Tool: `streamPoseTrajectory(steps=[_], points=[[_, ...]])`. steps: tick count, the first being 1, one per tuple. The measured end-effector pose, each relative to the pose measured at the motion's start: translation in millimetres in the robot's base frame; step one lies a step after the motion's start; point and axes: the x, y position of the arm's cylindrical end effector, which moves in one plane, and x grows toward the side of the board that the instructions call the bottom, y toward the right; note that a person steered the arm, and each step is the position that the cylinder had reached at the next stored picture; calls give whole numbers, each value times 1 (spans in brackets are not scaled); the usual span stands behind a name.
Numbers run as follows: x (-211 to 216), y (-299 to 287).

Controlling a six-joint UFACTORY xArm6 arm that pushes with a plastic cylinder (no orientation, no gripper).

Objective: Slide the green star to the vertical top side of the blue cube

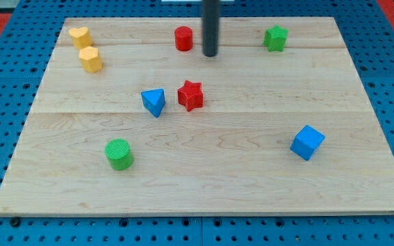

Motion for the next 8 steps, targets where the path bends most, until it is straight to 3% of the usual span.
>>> streamPoseTrajectory(steps=[2,3,4,5,6,7,8], points=[[14,198],[-53,235],[-88,191],[-60,86],[-12,46],[18,41],[18,39]])
